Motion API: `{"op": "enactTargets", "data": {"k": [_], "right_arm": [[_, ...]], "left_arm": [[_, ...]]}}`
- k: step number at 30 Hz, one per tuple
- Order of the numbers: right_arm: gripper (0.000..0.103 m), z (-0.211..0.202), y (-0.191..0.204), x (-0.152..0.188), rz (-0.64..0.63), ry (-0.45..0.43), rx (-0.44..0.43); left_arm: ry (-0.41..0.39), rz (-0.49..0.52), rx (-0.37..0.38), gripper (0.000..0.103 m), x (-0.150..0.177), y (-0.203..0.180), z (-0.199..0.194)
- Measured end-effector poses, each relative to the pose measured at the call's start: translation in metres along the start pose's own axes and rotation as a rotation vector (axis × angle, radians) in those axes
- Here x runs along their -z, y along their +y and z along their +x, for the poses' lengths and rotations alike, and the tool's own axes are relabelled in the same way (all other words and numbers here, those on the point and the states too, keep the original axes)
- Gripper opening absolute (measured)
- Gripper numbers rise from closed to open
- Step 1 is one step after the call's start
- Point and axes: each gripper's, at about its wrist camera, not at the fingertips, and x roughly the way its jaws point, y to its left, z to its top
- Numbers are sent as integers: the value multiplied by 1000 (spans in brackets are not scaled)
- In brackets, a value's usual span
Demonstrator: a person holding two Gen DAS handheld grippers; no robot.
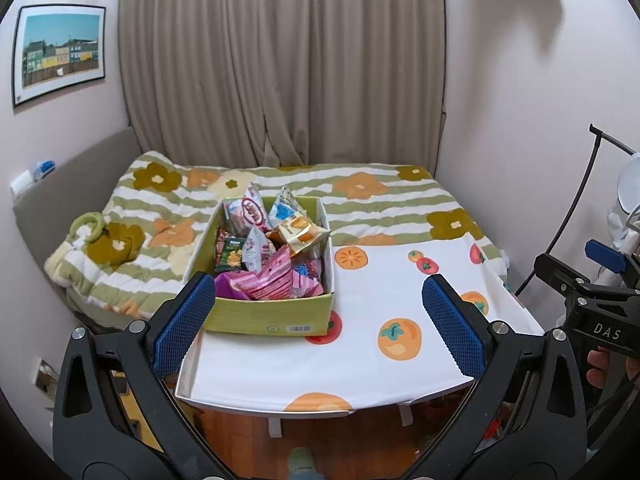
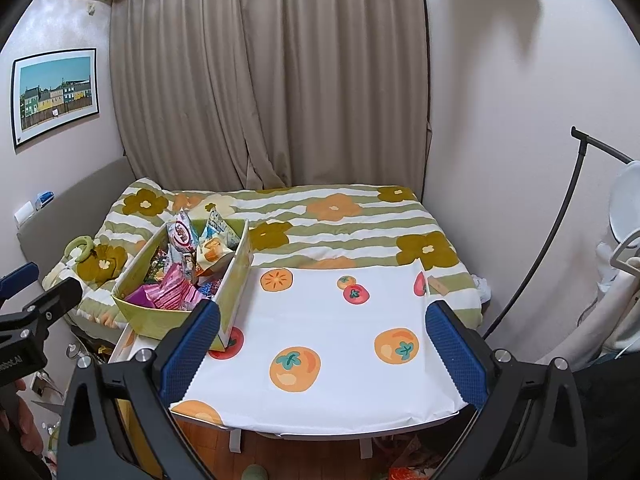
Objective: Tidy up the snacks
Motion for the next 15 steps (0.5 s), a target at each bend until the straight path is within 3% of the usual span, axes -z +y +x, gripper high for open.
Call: {"op": "enactTargets", "data": {"k": [15], "right_arm": [[102, 10, 1, -3, -7, 4, 4]], "left_arm": [[-5, -1, -7, 103, -1, 1, 5]]}}
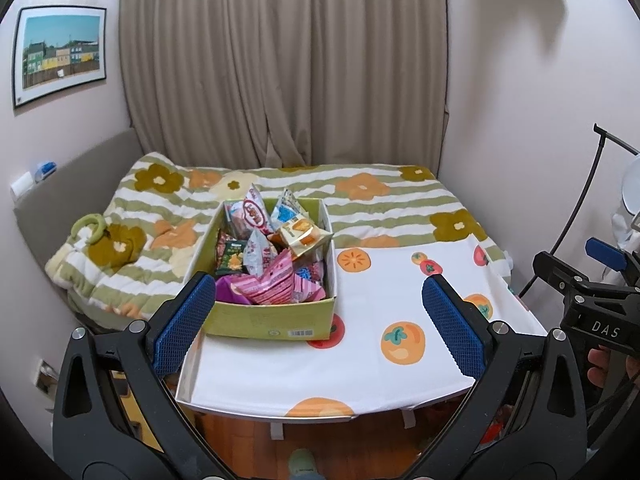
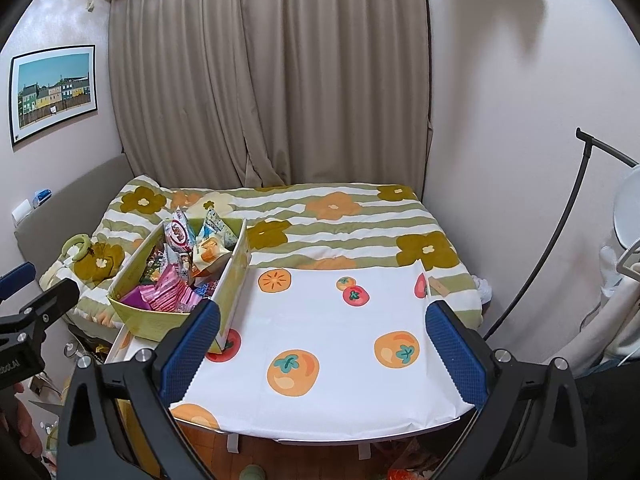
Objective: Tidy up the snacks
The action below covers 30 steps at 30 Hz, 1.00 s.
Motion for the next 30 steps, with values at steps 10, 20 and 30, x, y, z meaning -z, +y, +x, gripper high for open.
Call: {"op": "enactTargets", "data": {"k": [10, 20, 30], "right_arm": [[102, 5, 0, -2, 1, -12, 4], [102, 6, 1, -1, 2, -12, 2], [102, 19, 31, -7, -23, 22, -1]], "left_arm": [[-5, -8, -16, 103, -3, 2, 6], [2, 6, -17, 103, 0, 2, 12], [26, -45, 10, 103, -3, 31, 33]]}}
